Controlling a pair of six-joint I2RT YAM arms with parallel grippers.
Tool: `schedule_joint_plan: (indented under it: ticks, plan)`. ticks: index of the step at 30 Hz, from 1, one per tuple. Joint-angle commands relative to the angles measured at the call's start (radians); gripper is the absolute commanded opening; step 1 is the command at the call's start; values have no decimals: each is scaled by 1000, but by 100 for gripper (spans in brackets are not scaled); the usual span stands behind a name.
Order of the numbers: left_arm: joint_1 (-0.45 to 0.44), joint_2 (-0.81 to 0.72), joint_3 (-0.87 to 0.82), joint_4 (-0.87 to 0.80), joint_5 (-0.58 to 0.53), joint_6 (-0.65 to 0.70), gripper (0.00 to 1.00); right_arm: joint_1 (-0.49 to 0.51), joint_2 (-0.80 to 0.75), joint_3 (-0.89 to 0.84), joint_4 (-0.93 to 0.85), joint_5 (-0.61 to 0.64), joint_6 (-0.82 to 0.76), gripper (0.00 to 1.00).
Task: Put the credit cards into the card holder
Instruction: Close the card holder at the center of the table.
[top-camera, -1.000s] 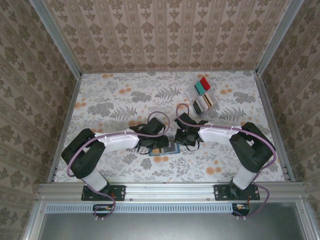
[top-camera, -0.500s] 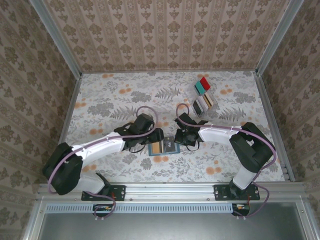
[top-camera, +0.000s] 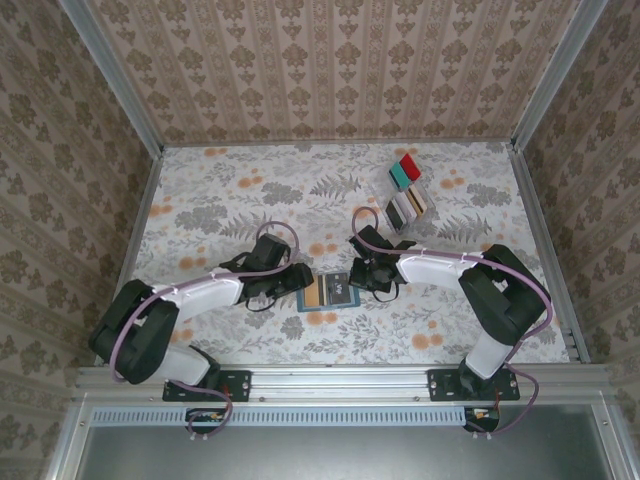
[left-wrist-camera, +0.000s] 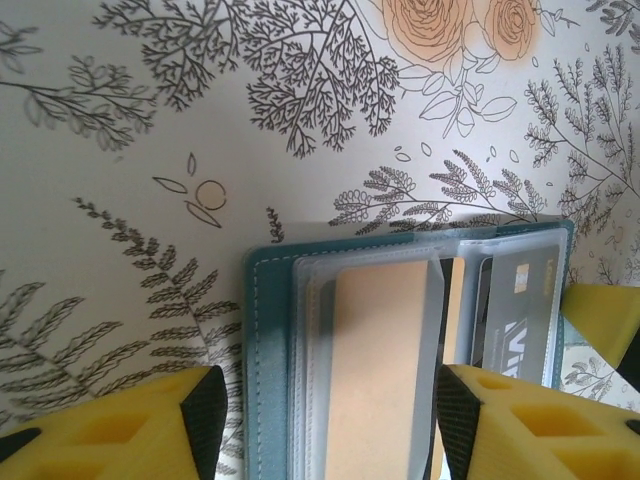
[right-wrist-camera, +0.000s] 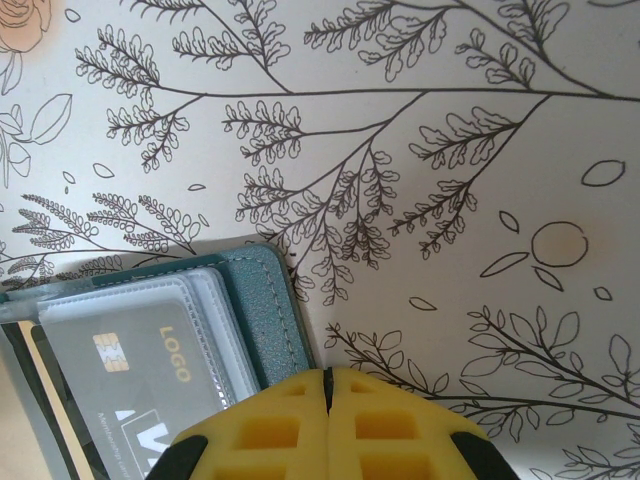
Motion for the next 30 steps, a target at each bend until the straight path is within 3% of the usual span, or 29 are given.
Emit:
schedule_joint_plan:
  ticks: [1,9,20,30]
  plan:
    - [8,30,0,27,35,-17,59,21,61,-8,-30,-32,7,2]
    - [6,40,-1,61,63,-23,55,23,69,-3,-31,-36,5,2]
    - [-42,-65,38,113,71,-35,45,24,69,-3,-24,-38,9,1]
    - [-103,73,115,179,113,-39,46,24,20,-4,-30,-37,14,2]
